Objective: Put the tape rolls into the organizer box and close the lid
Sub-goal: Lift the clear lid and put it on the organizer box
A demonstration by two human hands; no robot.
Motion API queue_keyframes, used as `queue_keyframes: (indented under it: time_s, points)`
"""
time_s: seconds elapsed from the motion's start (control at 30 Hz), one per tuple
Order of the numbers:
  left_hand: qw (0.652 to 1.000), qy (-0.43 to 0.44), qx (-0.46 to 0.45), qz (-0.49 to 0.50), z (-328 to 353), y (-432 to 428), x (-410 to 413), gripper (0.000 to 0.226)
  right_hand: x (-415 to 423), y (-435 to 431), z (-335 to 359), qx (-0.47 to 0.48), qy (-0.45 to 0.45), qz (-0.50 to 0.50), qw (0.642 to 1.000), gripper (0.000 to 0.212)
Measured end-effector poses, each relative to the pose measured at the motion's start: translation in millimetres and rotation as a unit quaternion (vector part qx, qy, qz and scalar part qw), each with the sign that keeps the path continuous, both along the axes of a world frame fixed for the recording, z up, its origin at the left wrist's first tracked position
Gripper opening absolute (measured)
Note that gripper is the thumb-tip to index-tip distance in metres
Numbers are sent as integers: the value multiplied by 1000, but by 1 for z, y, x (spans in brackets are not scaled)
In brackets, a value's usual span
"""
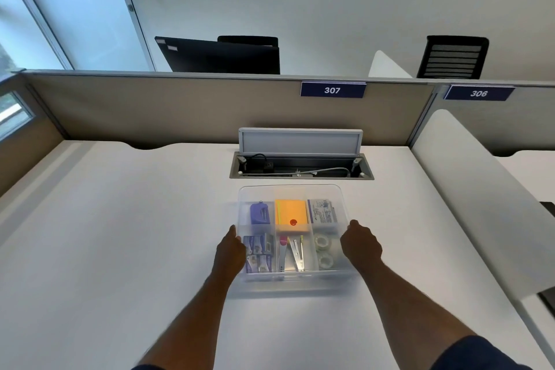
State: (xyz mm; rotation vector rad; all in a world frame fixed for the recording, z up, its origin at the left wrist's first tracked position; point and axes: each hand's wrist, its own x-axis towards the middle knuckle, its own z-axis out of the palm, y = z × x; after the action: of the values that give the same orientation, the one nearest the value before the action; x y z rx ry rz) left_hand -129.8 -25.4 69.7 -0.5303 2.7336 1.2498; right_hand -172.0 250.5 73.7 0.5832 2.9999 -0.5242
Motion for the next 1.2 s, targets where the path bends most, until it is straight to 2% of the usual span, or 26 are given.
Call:
queue_keyframes:
  time_s: [0.13, 0.27, 0.43, 0.63, 0.87, 1.0, 1.13, 1.2]
  points:
    - [998, 29, 46, 42, -8, 6, 7, 46, 6, 7, -13, -68, 32, -1, 997, 23]
    - [996, 45, 51, 49, -14, 5, 6, 46, 9, 10, -21, -137, 47, -14, 989, 25]
    - [995, 69, 42, 51, -21, 7, 5, 45, 11, 11, -27, -172, 85, -27, 981, 28]
    - [994, 84, 34, 58, -23, 7, 4, 44, 10, 11, -30, -171, 98, -26, 980, 26]
    - [995, 56, 57, 58, -18, 7, 3, 44, 8, 12, -24, -225, 83, -42, 970, 28]
    - [996, 35, 55, 60, -16, -1, 0, 34, -2, 18, -16, -247, 57, -58, 966, 27]
    - [997, -19, 39, 60, -4, -18, -13, 58, -21, 21, -6, -226, 52, -57, 971, 45]
    - [992, -18, 78, 99, -1, -26, -25, 59, -33, 19, 0, -217, 59, -41, 973, 47]
